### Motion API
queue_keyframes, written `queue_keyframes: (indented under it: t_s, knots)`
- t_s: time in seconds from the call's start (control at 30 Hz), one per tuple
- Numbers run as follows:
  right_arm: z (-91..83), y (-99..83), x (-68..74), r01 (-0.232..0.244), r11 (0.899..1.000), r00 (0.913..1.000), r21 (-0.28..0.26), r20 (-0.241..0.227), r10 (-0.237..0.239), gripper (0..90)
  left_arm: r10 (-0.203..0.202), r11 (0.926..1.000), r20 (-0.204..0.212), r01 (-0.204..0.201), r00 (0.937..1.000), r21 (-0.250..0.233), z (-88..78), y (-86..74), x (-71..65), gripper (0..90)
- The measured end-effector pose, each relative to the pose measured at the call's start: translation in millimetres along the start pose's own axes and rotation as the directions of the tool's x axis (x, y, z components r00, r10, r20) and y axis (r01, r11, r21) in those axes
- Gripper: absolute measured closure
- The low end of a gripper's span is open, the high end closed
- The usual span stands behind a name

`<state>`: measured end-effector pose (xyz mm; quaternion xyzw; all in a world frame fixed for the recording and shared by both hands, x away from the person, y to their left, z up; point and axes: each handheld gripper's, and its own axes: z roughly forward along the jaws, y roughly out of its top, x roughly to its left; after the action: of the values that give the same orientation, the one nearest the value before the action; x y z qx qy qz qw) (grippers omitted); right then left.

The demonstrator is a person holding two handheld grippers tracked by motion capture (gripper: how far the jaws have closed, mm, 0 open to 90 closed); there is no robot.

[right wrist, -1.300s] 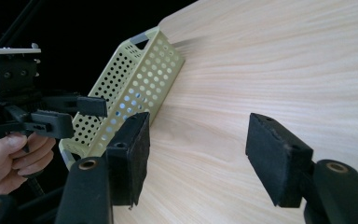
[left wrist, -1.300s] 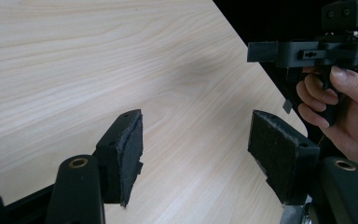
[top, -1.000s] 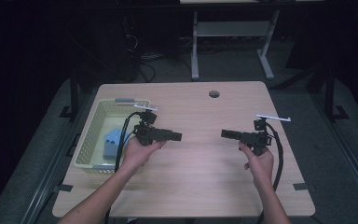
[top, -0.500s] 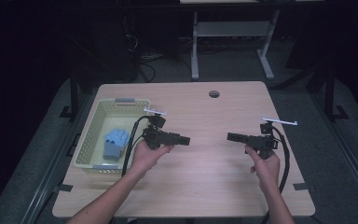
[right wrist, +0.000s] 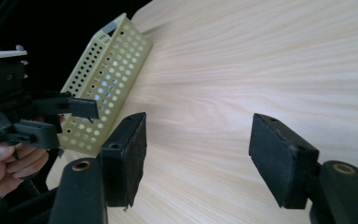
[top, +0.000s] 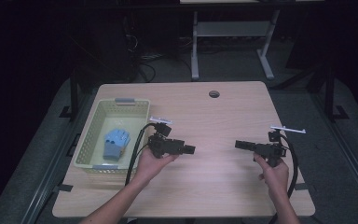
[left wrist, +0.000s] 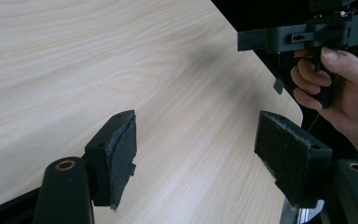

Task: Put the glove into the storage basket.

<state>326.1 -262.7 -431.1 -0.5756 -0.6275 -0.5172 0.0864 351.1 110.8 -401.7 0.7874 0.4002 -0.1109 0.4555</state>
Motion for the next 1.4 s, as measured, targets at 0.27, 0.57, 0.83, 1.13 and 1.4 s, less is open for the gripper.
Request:
queue_keyframes:
  t_s: [0.27,0.57,0.83,1.13,1.4]
  knots:
    - [-6.0,-8.1,-12.9,-0.009,1.0,1.0,0.005,-0.001,0.009,34.3,0.007,1.0,0.028,-0.007,0.9996,-0.006,10.3,-16.9,-3.4,28.6]
    - [-13.2,-18.8,-21.2,-0.02,1.0,0.9998,0.017,-0.001,0.02,33.6,0.026,0.9993,0.066,-0.028,0.9975,0.025,26.6,-37.9,-12.5,27.9]
    - [-23.5,-32.4,-31.4,-0.031,0.999,0.9995,0.023,0.0,0.031,32.8,0.047,0.9983,0.073,-0.05,0.9962,0.031,29.9,-54.0,-16.0,27.6]
    - [-40.3,-45.7,-39.1,-0.033,0.999,0.9993,0.004,0.014,0.033,31.8,0.054,0.9979,0.086,-0.056,0.9949,0.032,28.3,-75.1,-15.6,27.2]
    - [-45.4,-52.1,-37.8,-0.015,1.0,0.9999,0.003,0.001,0.015,31.2,0.075,0.9967,0.091,-0.077,0.9931,0.026,21.8,-84.6,-18.1,27.2]
